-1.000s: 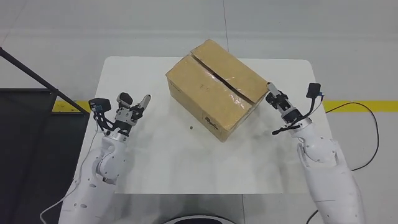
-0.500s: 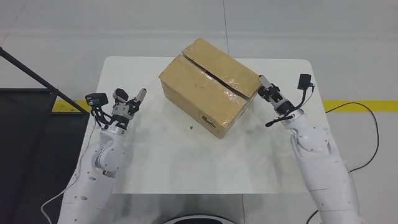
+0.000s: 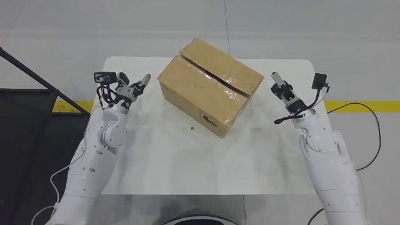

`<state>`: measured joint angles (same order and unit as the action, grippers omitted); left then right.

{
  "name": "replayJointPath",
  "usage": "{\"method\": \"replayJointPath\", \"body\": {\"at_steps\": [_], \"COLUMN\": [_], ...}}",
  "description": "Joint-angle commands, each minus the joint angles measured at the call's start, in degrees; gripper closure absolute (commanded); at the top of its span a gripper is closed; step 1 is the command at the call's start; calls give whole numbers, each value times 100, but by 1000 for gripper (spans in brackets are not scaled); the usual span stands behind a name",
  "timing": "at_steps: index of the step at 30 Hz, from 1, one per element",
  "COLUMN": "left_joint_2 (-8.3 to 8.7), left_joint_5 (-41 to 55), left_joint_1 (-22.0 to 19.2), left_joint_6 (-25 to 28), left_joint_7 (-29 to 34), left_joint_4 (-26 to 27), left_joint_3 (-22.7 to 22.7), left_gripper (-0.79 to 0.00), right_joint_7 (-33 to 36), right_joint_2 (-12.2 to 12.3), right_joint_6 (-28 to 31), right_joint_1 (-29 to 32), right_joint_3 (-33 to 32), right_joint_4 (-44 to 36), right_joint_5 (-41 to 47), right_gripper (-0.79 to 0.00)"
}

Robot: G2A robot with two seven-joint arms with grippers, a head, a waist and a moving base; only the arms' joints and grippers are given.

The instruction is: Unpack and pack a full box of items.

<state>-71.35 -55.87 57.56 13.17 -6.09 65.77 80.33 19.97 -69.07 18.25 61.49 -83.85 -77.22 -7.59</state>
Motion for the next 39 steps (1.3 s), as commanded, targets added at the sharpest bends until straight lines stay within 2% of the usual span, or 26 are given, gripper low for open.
{"method": "replayJointPath", "body": {"at_steps": [1, 5, 10, 18, 25, 39], "left_joint_2": [-27, -107, -199, -248, -208, -62], "left_joint_5": [-127, -220, -259, -401, -479, -773], "left_joint_1": [-275, -741, -1111, -1238, -976, -85], "left_joint_6": [109, 263, 500, 889, 1156, 1477], "left_joint_7": [-9, -91, -270, -523, -656, -604], "left_joint_4": [-326, -916, -1419, -1694, -1411, -247], "left_joint_3": [-164, -469, -764, -973, -935, -726], "left_gripper": [-785, -785, -785, -785, -785, -785], "right_joint_7": [-20, -102, -143, -154, -132, -82], "right_joint_2": [44, 119, 167, 186, 192, 197], "right_joint_6": [80, 141, 157, 119, 178, 217], "right_joint_1": [266, 813, 1291, 1467, 1445, 1293], "right_joint_3": [-216, -624, -950, -1079, -1047, -895], "right_joint_4": [-231, -686, -1037, -1099, -1086, -965], "right_joint_5": [-95, -265, -281, -160, -144, -177], "right_gripper": [-785, -785, -785, -785, -785, -785]}}
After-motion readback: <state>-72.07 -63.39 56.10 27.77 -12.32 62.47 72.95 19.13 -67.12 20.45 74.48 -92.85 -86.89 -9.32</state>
